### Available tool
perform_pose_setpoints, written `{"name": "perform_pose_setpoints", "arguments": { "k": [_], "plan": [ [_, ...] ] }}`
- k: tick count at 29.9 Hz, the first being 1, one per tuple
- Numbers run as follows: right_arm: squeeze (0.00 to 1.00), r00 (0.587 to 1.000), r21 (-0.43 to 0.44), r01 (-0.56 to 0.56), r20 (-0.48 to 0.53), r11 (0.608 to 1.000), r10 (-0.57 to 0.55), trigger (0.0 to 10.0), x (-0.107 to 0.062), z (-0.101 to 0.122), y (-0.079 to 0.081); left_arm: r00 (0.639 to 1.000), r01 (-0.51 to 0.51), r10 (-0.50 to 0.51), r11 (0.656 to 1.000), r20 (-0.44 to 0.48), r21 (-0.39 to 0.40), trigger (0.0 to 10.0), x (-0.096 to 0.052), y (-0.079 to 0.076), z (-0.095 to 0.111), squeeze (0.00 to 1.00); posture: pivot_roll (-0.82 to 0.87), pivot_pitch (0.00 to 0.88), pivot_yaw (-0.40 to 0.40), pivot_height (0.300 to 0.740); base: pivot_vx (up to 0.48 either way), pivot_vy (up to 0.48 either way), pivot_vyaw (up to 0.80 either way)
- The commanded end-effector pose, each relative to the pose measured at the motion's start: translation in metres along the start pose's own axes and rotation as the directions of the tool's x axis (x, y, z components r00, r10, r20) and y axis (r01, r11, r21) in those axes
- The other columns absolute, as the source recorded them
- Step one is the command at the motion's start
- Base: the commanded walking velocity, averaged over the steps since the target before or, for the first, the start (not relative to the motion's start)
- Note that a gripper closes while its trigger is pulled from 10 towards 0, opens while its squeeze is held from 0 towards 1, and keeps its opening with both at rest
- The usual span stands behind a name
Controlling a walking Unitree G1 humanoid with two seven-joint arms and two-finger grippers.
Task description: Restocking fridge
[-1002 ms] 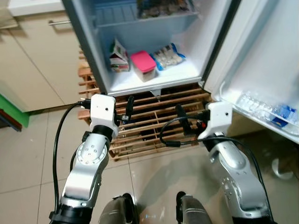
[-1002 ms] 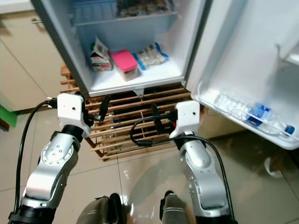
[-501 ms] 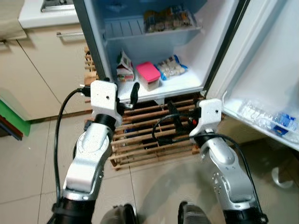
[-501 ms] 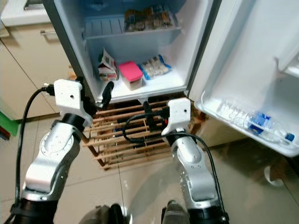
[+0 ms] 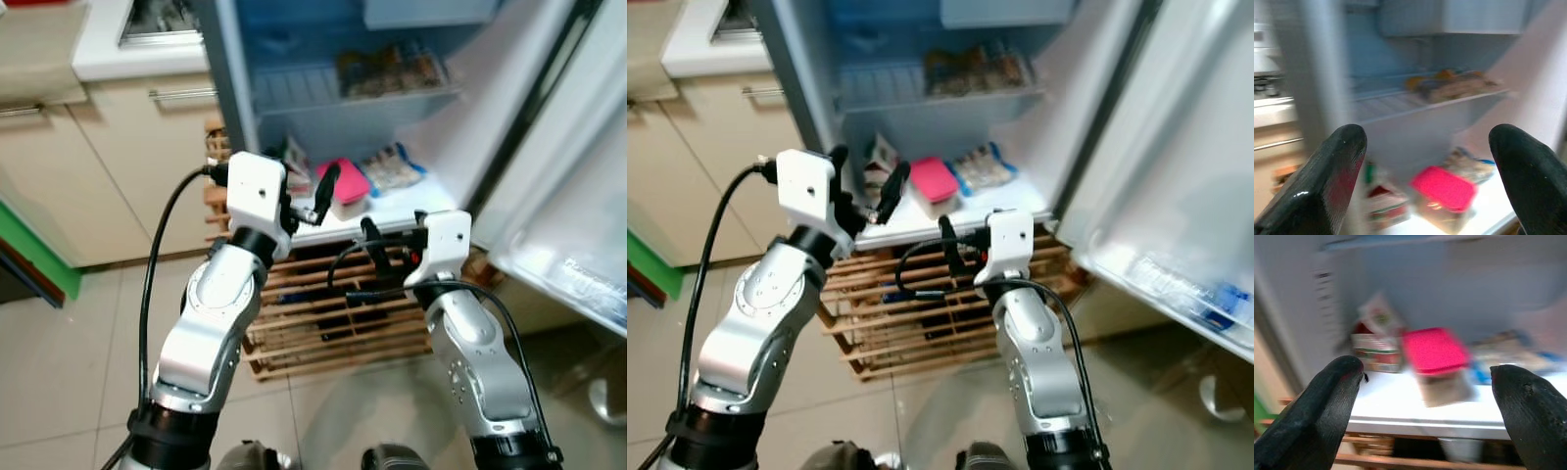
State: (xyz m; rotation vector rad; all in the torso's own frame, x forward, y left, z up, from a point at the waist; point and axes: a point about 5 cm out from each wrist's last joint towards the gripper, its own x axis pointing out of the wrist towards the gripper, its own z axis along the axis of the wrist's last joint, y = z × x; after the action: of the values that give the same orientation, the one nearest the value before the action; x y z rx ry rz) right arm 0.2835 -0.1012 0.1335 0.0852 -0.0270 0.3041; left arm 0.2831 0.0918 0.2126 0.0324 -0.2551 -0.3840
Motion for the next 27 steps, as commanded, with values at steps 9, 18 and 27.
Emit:
{"name": "perform_pose_setpoints", "arguments": {
  "k": [9, 18, 27],
  "plan": [
    [0.00, 0.997, -0.072, 0.062, -0.030, 0.995, -0.064, 10.0, 0.006, -0.006, -0.008, 0.989, 0.116, -0.117, 0.993, -0.094, -0.015, 10.0, -0.010, -0.005, -0.009, 0.00, -0.06, 0.161, 0.040, 0.740, 0.000, 0.000, 0.00],
    [0.00, 0.995, -0.066, 0.087, -0.035, 0.994, -0.089, 10.0, -0.007, -0.009, -0.012, 0.992, 0.090, -0.091, 0.996, -0.085, -0.012, 10.0, -0.013, -0.010, -0.011, 0.00, -0.08, 0.162, 0.039, 0.740, 0.177, -0.198, 0.00],
    [0.00, 0.996, -0.068, 0.084, -0.027, 0.994, -0.086, 10.0, -0.006, -0.006, -0.011, 0.992, 0.104, -0.106, 0.994, -0.070, -0.025, 10.0, -0.010, -0.013, -0.009, 0.00, -0.09, 0.161, 0.043, 0.740, 0.344, -0.330, 0.00]
  ]
}}
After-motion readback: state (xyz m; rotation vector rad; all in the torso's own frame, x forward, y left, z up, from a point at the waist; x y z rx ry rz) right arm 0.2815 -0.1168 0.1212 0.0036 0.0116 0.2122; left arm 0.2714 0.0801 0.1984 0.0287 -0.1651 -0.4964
